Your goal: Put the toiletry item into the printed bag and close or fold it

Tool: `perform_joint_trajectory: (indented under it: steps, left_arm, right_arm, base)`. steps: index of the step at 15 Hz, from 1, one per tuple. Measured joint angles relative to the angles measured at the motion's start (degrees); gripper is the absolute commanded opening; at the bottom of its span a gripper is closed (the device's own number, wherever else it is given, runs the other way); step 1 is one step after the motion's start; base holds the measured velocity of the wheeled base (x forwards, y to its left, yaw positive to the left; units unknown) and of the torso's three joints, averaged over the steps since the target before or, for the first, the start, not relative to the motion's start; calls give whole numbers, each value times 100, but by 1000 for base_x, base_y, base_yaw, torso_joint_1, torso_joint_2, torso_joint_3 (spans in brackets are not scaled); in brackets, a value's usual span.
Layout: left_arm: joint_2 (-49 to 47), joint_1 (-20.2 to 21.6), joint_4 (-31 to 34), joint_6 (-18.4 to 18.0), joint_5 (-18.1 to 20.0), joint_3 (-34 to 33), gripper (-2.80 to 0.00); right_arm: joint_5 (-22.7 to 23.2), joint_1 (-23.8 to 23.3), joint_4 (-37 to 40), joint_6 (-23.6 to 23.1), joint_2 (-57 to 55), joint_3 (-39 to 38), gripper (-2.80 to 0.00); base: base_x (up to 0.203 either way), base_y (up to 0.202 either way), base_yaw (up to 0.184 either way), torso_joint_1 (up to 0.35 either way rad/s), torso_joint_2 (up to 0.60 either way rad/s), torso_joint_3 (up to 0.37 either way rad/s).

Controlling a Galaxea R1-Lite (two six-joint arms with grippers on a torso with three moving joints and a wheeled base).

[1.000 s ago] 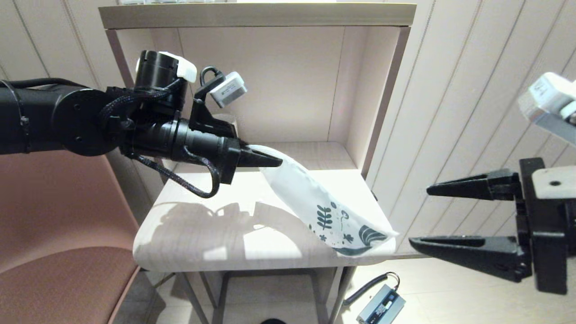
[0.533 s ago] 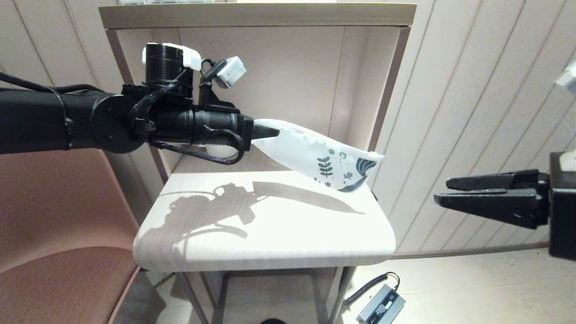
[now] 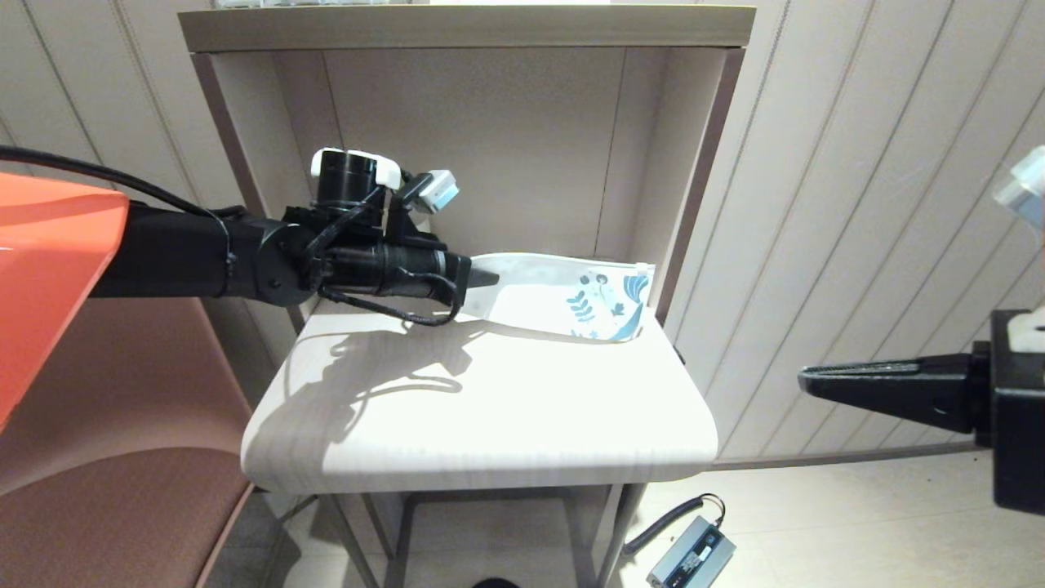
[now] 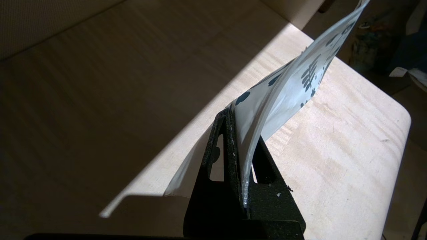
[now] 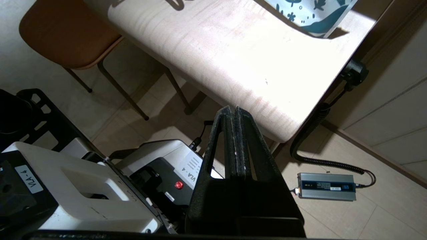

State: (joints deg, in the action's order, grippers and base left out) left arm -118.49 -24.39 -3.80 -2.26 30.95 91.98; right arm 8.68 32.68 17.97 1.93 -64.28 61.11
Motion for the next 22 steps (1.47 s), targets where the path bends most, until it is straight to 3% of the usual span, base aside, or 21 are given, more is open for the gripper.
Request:
perform_joint_trajectory:
  steps: [4,5,14,19,20,22]
  left_arm:
    - [-77,56,22,129,-56,-61,-280]
    - [-77,67,8,165,-85,-79,0]
    - [237,79,-27,113,-77,-415,0]
    - [871,251,-29,-363,-61,-1505,0]
    - [1053,304,-27,-402,-56,-1729,-280]
    - [1469,394,-35,-427,-46,-2157,-280]
  right_arm:
    - [13,2,-6,13,28,-78,-280]
    - [20,13,-9,19,31,-94,-280]
    - [71,24,-123,20,34,-254,-280]
    - [93,24,-246,24,42,-334,-280]
    - [94,24,-245,27,46,-337,-280]
    - [89,26,-245,27,71,-337,-280]
  base:
    - [0,0,0,0,0,0]
    - [0,0,0,0,0,0]
    - [0,0,0,0,0,0]
    - [0,0,0,0,0,0]
    - [0,0,0,0,0,0]
    - [0,0,0,0,0,0]
